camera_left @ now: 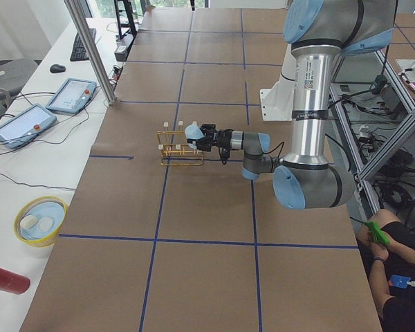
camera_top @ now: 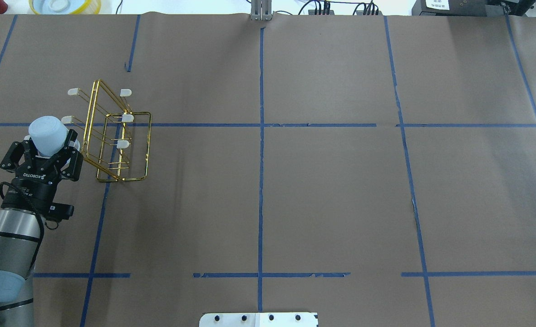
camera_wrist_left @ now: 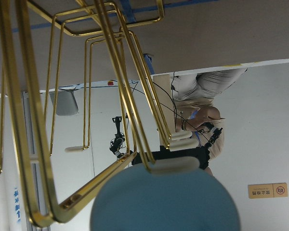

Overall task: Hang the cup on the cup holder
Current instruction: 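Carry the tilted cup with the left gripper toward the gold rack's peg, then slide the cup onto the white peg with the left gripper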

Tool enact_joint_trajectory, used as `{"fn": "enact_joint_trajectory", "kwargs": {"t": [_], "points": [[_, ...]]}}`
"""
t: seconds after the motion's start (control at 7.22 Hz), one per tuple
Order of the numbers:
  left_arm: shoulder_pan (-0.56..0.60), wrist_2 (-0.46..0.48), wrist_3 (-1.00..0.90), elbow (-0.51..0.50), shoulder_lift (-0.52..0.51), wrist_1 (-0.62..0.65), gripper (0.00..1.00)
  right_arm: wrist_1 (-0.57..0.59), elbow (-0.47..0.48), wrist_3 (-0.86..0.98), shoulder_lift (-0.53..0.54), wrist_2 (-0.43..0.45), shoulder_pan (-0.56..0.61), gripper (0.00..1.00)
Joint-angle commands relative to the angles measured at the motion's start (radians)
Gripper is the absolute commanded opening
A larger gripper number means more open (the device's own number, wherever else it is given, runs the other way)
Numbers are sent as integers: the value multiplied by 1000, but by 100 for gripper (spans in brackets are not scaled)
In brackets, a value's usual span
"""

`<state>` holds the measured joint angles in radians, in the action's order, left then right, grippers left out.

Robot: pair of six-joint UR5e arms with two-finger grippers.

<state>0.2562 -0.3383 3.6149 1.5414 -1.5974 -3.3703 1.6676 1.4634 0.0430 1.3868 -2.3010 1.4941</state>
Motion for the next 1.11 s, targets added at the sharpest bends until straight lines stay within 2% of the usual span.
{"fn": "enact_joint_trajectory", "kwargs": {"t": [0.0, 0.14, 0.28, 0.42, 0.55, 0.97], "points": [[1, -2, 16, -9, 2, 0, 0, 1, 0, 0, 0, 0, 0, 100], [3, -2, 18, -10, 2, 0, 0, 0, 0, 0, 0, 0, 0, 100], [3, -2, 19, -9, 2, 0, 24, 0, 0, 0, 0, 0, 0, 100], [3, -4, 19, -9, 4, 0, 97, 0, 0, 0, 0, 0, -2, 100], [6, -16, 19, -6, 4, 0, 100, 1, 0, 0, 0, 0, 0, 100], [8, -16, 13, 3, 8, 0, 100, 0, 0, 0, 0, 0, 0, 100]]}}
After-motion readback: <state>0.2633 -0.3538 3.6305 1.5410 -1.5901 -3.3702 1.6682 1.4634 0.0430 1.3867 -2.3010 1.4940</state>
